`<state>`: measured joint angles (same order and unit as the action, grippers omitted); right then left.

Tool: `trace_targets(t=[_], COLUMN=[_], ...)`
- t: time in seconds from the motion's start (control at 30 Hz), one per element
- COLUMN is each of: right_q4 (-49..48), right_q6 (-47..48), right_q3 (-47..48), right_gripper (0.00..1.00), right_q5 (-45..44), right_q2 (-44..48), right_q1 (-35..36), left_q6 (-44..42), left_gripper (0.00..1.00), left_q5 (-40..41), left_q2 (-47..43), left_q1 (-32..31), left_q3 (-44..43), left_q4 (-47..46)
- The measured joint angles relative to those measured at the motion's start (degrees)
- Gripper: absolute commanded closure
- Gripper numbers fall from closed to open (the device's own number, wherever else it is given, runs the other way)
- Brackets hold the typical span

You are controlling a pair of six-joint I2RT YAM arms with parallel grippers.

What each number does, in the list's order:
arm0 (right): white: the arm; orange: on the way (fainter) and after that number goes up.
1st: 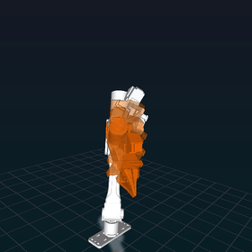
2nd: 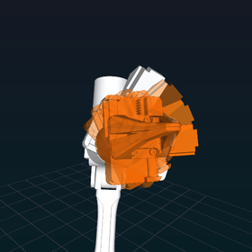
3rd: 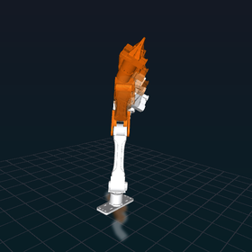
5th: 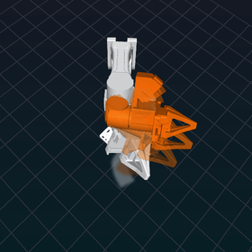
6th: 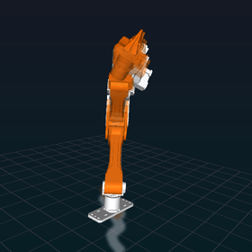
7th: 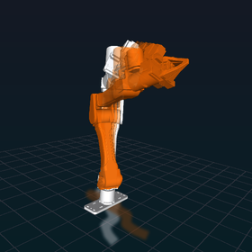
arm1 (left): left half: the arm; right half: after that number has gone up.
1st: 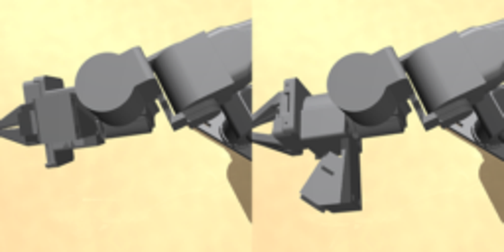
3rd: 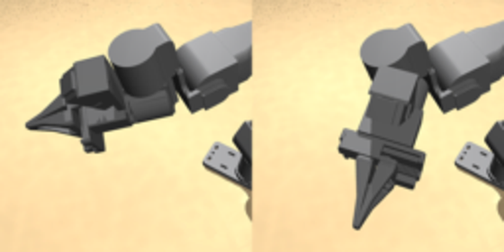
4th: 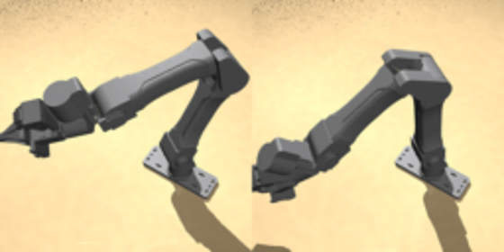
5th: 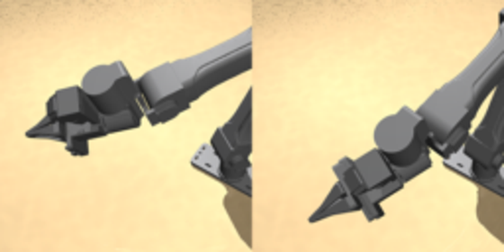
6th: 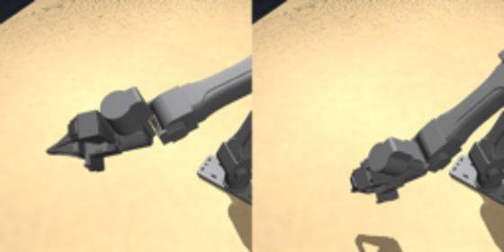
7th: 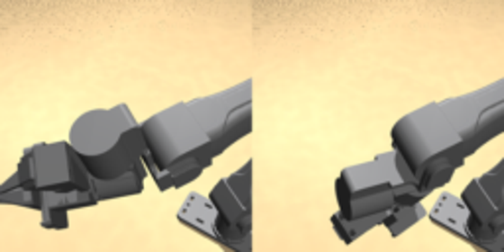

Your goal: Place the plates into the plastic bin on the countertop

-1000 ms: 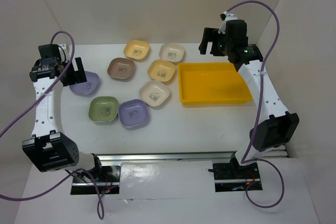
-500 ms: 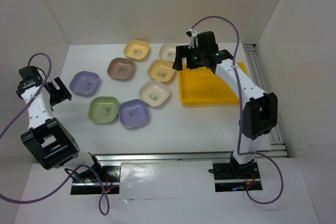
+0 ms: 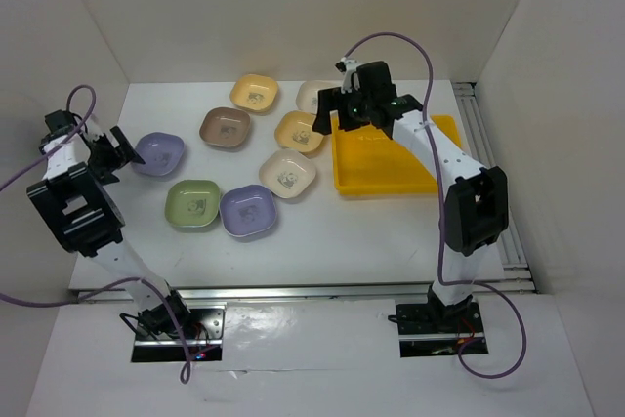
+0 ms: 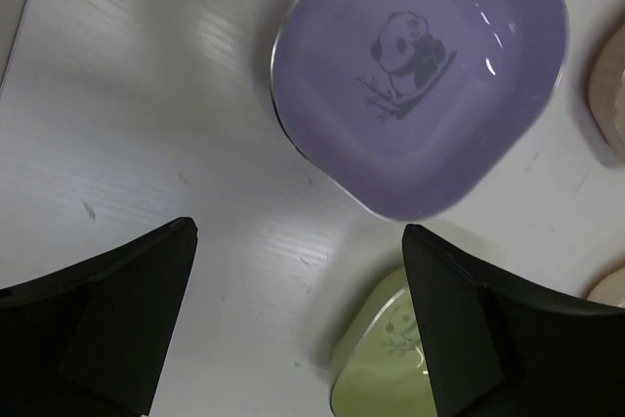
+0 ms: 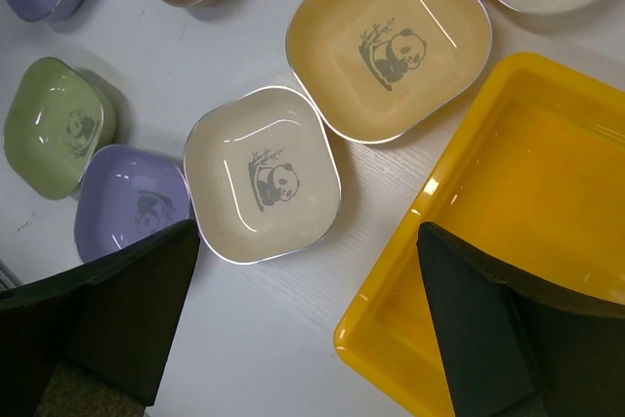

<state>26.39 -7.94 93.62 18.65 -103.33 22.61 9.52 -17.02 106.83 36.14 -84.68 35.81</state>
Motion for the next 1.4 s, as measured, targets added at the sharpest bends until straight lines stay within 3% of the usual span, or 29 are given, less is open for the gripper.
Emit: trace_targets(t=[0.37, 0.57, 0.63, 0.7, 0.93, 1.07, 1.1, 1.17, 1.2, 1.4], right_q4=[0.79, 1.16, 1.16, 1.27, 1.68, 2.23, 2.36, 2.67, 2.93, 3.28], right_q6=[0.94, 1.9, 1.92, 1.92, 1.84, 1.84, 1.84, 1.84, 1.84, 1.7], right_q3=[1.31, 4.74, 4.85, 4.85, 5.75, 6.97, 7.41, 7.87, 8.07, 8.07], right_gripper=[0.0, 0.0, 0.0, 0.0, 0.0, 0.0, 0.0, 0.0, 0.0, 0.0], right_q5=[-1.66, -1.31, -1.46, -1.55, -1.42, -1.38, -1.33, -1.31, -1.31, -1.66], right_q2=[-0.35, -0.83, -0.83, -0.94, -1.81, -2.89, -3.15, -3.5, -3.56, -3.72], right_q1=[0.79, 0.79, 0.79, 0.79, 0.81, 1.05, 1.14, 1.29, 1.4, 2.64], left_q6=[1.16, 1.18, 1.25, 1.27, 1.31, 1.33, 1.27, 1.44, 1.68, 2.67], left_gripper=[0.09, 0.26, 0.27, 0.38, 0.46, 0.66, 0.67, 0.85, 1.0, 1.0], left_q5=[0.24, 1.09, 1.75, 2.14, 3.74, 3.61, 3.5, 3.08, 2.36, 1.2], left_q2=[11.91, 13.42, 13.42, 13.44, 14.8, 16.55, 17.03, 17.81, 17.92, 17.92], left_q1=[-6.05, -8.26, -7.85, -7.06, -4.85, -4.83, -4.85, -4.87, -4.87, -4.87], left_q3=[-6.99, -7.91, -7.67, -7.21, -6.93, -8.96, -9.7, -10.69, -10.86, -11.85], left_q4=[-1.36, -1.77, -2.05, -2.45, -3.37, -3.43, -3.5, -3.89, -4.11, -2.95])
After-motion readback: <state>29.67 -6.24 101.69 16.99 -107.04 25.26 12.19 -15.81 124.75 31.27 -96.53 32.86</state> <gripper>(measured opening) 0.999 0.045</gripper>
